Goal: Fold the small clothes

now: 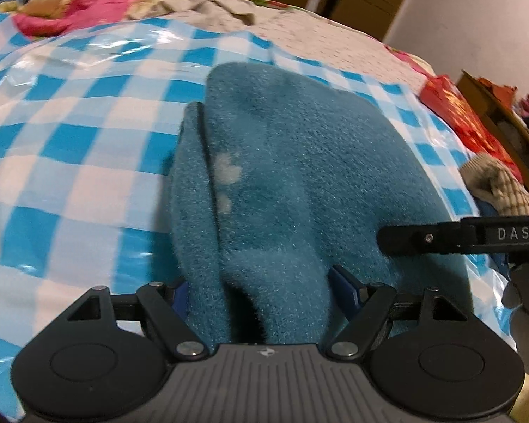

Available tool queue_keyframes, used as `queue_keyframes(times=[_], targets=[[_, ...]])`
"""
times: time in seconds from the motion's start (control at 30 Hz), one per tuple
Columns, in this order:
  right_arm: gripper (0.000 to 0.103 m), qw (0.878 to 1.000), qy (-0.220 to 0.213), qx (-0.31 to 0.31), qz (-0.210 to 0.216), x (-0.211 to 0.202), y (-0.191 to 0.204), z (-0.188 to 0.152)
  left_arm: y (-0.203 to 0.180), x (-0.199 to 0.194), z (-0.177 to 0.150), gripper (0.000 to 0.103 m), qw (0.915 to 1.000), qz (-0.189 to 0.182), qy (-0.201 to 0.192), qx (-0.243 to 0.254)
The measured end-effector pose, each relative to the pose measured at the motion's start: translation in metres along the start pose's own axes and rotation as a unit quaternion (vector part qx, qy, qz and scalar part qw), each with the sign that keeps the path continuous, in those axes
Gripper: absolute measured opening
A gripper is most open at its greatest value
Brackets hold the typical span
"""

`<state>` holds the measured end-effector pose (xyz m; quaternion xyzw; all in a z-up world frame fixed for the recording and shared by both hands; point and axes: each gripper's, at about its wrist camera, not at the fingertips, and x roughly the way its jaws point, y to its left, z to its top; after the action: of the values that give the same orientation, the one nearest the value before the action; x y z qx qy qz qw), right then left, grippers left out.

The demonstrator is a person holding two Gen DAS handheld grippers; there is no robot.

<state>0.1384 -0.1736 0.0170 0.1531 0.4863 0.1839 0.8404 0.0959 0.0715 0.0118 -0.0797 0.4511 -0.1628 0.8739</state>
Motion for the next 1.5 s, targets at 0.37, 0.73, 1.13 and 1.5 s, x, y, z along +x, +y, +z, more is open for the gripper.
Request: queue_keyframes(times=[0.37,0.73,1.13,1.5], targets=[[0.073,0.999,-0.016,0.024,-0.039,-0.038,-0.053,-0.017,-0.061,0.017,-0.007,0.087,0.9991,-0.006,0.005,0.042],[0.075,0.982,-0.091,-0.090,-0.136,-0.072,-0.015,-0.038,-0.076,-0.005,-0.010,0.088,0.9941,0.069,-0.026,0.079],[0.075,0.975,-0.113,-0.116,-0.155,-0.082,-0.005,-0.056,-0.092,-0.017,-0.019,0.088,0.9842,0.120,-0.044,0.122],[0.075,0.973,-0.111,-0.122,-0.164,-0.081,-0.004,-0.065,-0.088,-0.019,-0.027,0.088,0.9842,0.126,-0.041,0.117]])
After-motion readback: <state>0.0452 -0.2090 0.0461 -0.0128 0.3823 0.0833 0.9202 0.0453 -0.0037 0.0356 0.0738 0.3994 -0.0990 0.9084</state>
